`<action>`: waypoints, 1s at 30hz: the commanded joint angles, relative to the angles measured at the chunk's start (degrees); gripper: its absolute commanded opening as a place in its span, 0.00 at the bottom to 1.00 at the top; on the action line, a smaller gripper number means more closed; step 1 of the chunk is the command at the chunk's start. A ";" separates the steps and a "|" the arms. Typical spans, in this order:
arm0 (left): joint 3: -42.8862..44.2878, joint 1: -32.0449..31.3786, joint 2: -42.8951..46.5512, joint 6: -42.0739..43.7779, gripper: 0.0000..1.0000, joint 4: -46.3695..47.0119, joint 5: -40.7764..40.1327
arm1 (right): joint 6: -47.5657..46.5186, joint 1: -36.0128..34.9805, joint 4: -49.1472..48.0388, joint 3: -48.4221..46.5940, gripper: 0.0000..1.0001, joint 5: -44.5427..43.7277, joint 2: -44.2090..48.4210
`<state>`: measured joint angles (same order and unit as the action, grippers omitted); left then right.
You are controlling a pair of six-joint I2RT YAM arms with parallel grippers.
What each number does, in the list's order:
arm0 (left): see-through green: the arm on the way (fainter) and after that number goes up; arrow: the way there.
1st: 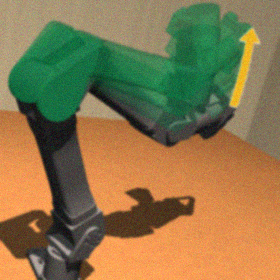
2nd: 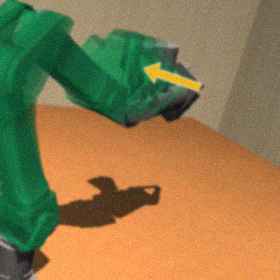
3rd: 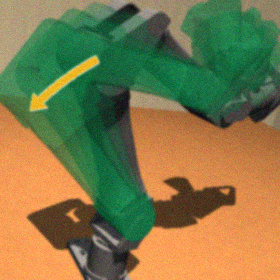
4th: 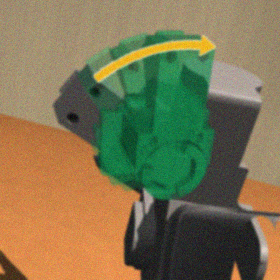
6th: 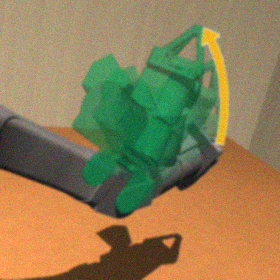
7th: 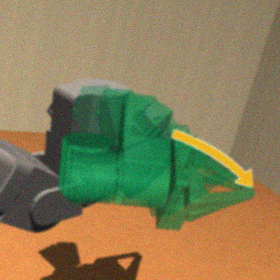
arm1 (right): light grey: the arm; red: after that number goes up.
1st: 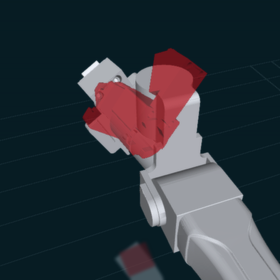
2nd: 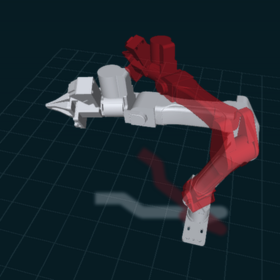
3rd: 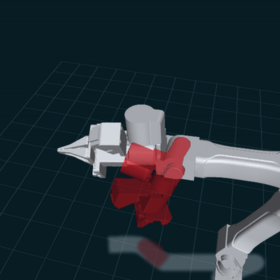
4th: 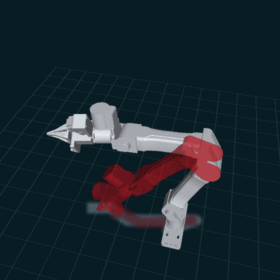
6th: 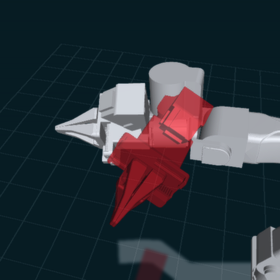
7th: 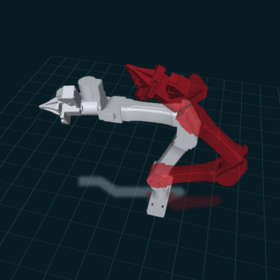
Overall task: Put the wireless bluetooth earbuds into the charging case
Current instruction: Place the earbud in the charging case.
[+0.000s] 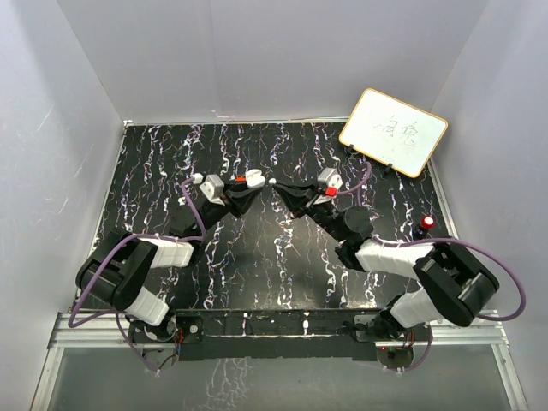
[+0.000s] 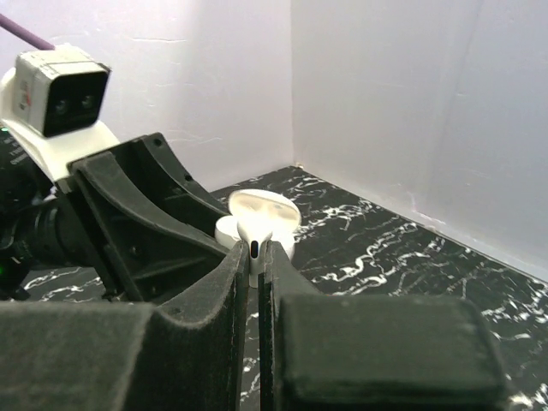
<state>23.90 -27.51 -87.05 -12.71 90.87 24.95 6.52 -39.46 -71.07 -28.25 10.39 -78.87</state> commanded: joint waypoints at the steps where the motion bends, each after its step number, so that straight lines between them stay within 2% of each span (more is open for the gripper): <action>1: 1.23 -0.09 0.21 -0.15 0.00 5.93 4.52 | -2.01 -2.21 -7.94 -4.42 0.00 0.06 -1.78; 14: 1.76 -0.40 0.09 1.08 0.00 4.77 9.76 | -2.89 -4.00 -7.94 -7.12 0.00 1.15 -4.98; 30: 2.03 -0.62 1.15 1.37 0.00 3.84 10.42 | -3.39 -5.14 -7.24 -6.84 0.00 1.18 -7.02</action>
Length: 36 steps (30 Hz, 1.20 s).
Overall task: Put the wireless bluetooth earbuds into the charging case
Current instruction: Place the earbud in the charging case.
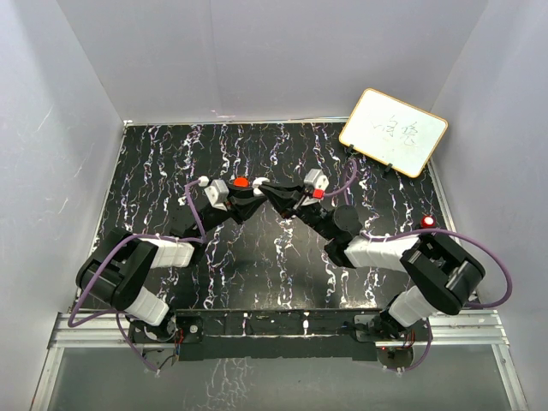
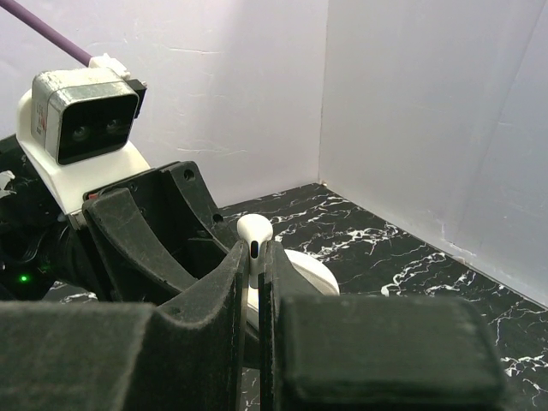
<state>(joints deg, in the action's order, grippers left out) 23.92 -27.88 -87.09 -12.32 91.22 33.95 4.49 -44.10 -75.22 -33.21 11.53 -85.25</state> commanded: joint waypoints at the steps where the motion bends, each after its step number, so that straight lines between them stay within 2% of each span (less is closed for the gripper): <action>1: 1.96 -0.24 1.40 0.98 0.00 3.52 1.43 | -1.35 -0.49 -3.09 -1.86 0.00 -0.01 -0.76; 36: 1.30 -0.42 5.08 3.06 0.00 0.92 0.48 | -1.68 -0.68 -3.27 -0.13 0.00 -1.94 -0.94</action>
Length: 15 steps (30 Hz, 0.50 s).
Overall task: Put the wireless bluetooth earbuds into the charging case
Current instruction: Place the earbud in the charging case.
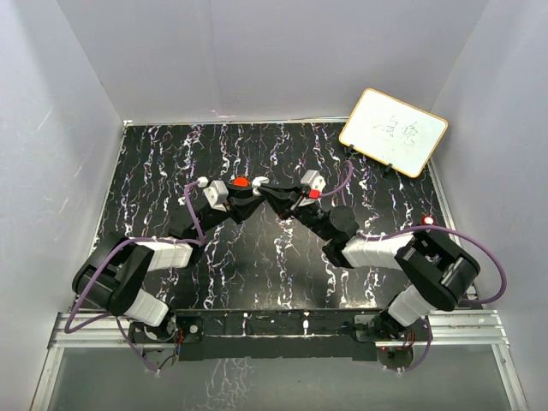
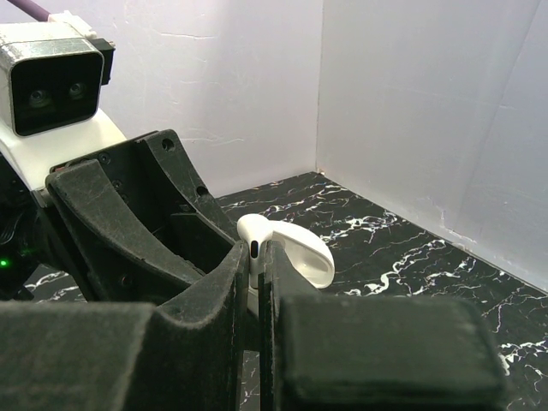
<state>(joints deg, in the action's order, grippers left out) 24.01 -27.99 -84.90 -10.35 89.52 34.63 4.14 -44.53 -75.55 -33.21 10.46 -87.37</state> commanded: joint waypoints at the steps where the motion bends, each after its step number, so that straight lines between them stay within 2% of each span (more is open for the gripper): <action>1: 1.21 -0.31 2.98 1.17 0.00 2.60 -0.20 | -1.34 -0.27 -2.92 -0.01 0.00 -0.98 1.28; 13: 1.13 -0.31 3.68 1.99 0.00 1.72 -0.55 | -1.52 -0.28 -1.86 0.60 0.00 -0.97 2.21; 14: 1.13 -0.31 3.69 2.00 0.00 1.66 -0.53 | -1.53 -0.21 -1.65 0.56 0.00 -1.04 2.28; 15: 1.13 -0.31 3.69 2.08 0.00 1.64 -0.65 | -1.53 -0.23 -1.36 0.48 0.07 -1.10 2.34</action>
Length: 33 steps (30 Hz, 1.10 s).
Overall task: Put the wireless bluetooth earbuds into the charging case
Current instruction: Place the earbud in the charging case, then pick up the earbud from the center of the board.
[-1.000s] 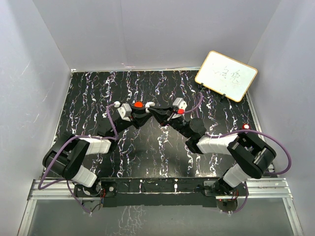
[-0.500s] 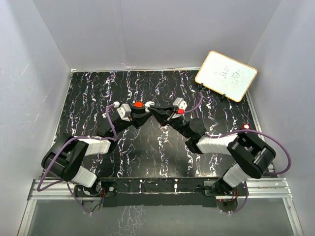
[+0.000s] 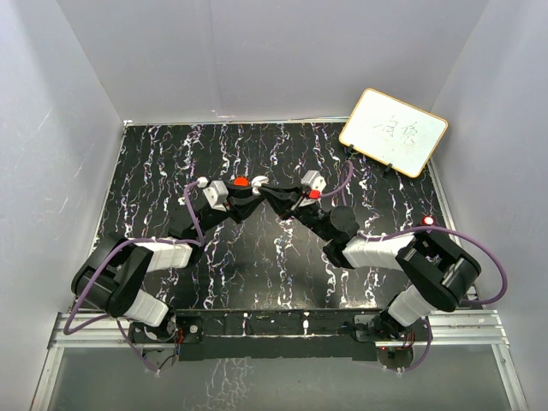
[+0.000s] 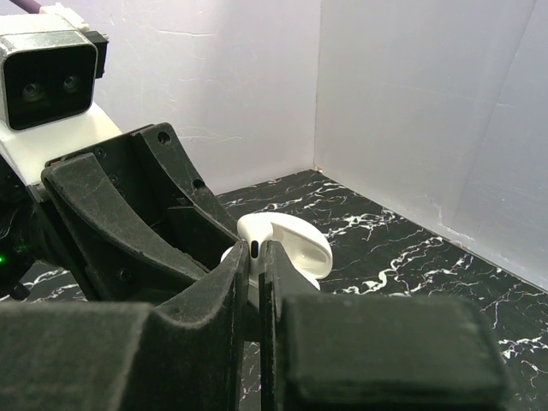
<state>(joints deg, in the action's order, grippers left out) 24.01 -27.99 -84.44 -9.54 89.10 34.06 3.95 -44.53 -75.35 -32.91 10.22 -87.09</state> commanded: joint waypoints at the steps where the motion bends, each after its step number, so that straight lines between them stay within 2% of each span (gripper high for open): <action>1: 1.19 -0.30 3.23 1.28 0.00 1.95 -0.10 | -1.39 -0.21 -1.17 0.08 0.12 -0.94 2.09; 8: 1.21 -0.31 3.05 1.62 0.00 1.77 -0.14 | -1.71 -0.24 -1.90 0.70 0.33 -1.71 3.23; 12: 0.77 -0.29 2.73 2.33 0.00 1.59 -0.77 | -2.17 -0.27 -4.68 2.14 0.37 -2.62 5.27; 16: -0.85 -0.31 2.49 3.87 0.00 1.58 -3.45 | -4.02 -0.21 -1.46 2.28 0.38 -5.07 9.71; 20: -2.37 -0.19 3.05 5.82 0.00 0.88 -6.68 | -4.76 -0.25 5.79 3.29 0.40 -11.49 16.01; 22: -3.08 -0.03 3.94 6.73 0.00 0.25 -8.31 | -3.24 -0.08 10.16 4.23 0.44 -18.42 19.57; 26: -3.44 0.24 5.77 8.22 0.00 -3.16 -10.35 | 1.60 2.42 27.13 3.04 0.48 -28.49 24.77; 30: -3.31 0.25 8.17 8.15 0.00 -4.37 -10.70 | 5.42 6.39 46.41 -3.44 0.53 -30.72 21.09; 33: -3.10 0.30 8.18 7.38 0.00 -4.08 -10.41 | 6.56 8.51 56.36 -9.32 0.55 -29.28 14.66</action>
<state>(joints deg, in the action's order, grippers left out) 20.64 -27.90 -78.15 -2.63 84.14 24.36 6.92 -38.46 -40.05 -34.50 -16.12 -66.13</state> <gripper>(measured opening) 0.250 0.538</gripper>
